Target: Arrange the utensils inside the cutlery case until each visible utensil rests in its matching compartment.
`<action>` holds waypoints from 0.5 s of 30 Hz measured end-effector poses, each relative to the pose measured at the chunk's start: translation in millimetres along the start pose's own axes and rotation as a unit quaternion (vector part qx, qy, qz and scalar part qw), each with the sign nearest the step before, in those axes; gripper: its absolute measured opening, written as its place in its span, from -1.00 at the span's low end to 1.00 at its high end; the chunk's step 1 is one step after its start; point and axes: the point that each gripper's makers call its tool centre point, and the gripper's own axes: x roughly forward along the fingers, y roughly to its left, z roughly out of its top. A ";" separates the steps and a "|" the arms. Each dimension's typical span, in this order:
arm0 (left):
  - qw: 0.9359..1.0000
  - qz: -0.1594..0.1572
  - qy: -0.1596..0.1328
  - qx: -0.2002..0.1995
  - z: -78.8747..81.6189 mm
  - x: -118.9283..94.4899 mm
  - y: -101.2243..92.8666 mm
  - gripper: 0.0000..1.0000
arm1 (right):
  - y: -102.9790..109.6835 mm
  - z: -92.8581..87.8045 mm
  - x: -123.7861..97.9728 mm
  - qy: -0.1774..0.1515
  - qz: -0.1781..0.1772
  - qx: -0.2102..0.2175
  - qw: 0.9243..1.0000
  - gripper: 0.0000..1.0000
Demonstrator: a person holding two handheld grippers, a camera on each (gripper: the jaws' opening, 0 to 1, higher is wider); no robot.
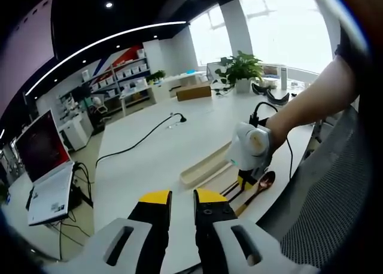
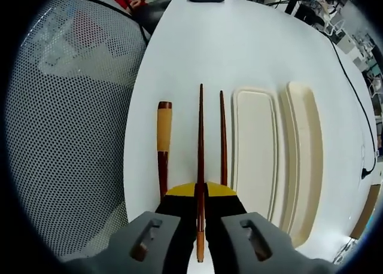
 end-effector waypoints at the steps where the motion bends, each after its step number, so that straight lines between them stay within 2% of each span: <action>1: 1.000 0.000 0.000 0.000 -0.1 0.0 0.1 -0.71 | 0.0 0.3 0.2 -0.001 0.000 0.002 1.000 -1.00; 15: 1.000 0.000 0.000 0.002 -0.3 0.2 0.9 -0.71 | 3.0 -3.5 -1.3 0.008 -0.009 -0.003 1.000 -1.00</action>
